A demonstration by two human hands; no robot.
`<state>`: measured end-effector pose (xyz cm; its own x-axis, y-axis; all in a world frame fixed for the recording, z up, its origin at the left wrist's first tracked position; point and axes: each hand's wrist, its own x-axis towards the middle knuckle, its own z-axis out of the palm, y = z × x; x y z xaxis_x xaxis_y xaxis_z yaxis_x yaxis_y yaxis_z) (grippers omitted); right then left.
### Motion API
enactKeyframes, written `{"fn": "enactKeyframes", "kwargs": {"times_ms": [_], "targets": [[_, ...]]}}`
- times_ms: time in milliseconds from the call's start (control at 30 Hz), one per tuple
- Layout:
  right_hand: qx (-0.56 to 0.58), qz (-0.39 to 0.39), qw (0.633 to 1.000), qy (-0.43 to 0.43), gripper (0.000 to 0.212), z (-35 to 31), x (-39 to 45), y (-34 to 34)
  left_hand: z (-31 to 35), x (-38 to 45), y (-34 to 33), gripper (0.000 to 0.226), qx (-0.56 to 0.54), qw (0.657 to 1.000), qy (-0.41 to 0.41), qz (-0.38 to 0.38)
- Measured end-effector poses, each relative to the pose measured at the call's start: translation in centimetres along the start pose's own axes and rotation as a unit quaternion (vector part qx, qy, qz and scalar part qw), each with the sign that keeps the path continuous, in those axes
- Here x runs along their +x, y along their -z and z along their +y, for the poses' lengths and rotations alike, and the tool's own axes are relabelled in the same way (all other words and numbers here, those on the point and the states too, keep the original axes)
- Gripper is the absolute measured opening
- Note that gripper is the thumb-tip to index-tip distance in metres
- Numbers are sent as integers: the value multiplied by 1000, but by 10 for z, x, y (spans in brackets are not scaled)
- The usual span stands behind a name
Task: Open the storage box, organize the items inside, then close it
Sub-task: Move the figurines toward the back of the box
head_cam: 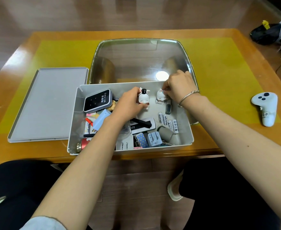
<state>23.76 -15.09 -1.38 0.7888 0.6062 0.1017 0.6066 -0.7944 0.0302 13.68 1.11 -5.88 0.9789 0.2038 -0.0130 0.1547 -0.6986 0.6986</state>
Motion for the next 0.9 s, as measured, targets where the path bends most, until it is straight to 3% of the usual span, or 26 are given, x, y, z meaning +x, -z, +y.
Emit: {"fn": "enactKeyframes", "kwargs": {"times_ms": [233, 433, 900], "targets": [[-11, 18, 1000, 7, 19, 1, -2, -1, 2, -2, 1, 58, -29, 999, -31, 5], [3, 11, 1000, 22, 18, 4, 0, -4, 0, -3, 0, 40, 2, 999, -39, 1], [28, 21, 999, 35, 20, 11, -6, -1, 11, 5, 1, 36, 86, 993, -75, -22]]}}
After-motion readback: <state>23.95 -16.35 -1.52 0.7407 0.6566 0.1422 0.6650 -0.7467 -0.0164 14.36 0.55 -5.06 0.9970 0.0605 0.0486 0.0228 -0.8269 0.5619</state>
